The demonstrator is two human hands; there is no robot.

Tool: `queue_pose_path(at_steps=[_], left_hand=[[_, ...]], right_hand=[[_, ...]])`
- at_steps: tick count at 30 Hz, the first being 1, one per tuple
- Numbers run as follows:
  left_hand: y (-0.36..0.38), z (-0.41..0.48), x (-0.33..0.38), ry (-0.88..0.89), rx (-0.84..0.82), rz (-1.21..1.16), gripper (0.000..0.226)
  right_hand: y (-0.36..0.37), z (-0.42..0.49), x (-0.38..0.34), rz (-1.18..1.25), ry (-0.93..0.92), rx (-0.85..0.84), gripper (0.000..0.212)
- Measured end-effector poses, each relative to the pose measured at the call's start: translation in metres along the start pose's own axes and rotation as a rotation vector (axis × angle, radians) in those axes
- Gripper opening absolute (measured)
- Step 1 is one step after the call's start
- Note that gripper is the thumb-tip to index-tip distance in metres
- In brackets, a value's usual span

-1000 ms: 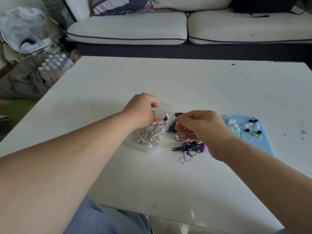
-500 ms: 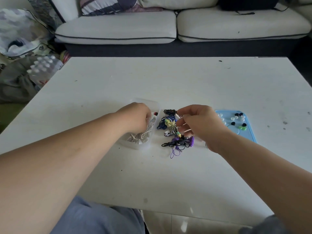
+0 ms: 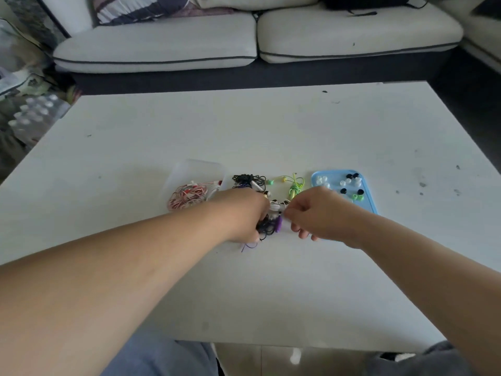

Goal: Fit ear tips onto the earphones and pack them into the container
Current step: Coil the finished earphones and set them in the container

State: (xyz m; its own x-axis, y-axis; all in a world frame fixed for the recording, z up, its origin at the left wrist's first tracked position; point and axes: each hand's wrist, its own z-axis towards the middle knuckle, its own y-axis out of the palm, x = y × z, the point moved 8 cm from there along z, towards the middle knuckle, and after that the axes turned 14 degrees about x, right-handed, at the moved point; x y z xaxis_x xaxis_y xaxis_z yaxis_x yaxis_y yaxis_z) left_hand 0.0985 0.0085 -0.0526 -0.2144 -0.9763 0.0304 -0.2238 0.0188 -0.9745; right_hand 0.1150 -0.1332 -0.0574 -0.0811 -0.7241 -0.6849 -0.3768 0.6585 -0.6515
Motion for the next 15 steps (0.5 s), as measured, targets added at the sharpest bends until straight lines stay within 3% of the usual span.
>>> queue_pose_path(at_steps=[4, 7, 10, 15], left_hand=[[-0.007, 0.004, 0.002, -0.04, 0.01, -0.044, 0.01], [-0.038, 0.002, 0.0, -0.106, 0.104, -0.16, 0.014], [-0.067, -0.003, -0.01, -0.276, 0.193, -0.454, 0.007], [-0.075, -0.015, -0.011, -0.444, 0.145, -1.062, 0.043]], right_hand=[[0.002, -0.006, 0.004, -0.015, -0.044, -0.062, 0.02], [0.0, -0.01, 0.006, -0.029, -0.063, -0.089, 0.019], [-0.005, -0.014, 0.002, 0.04, -0.064, -0.098, 0.019], [-0.018, -0.017, -0.007, 0.354, -0.036, -0.074, 0.034]])
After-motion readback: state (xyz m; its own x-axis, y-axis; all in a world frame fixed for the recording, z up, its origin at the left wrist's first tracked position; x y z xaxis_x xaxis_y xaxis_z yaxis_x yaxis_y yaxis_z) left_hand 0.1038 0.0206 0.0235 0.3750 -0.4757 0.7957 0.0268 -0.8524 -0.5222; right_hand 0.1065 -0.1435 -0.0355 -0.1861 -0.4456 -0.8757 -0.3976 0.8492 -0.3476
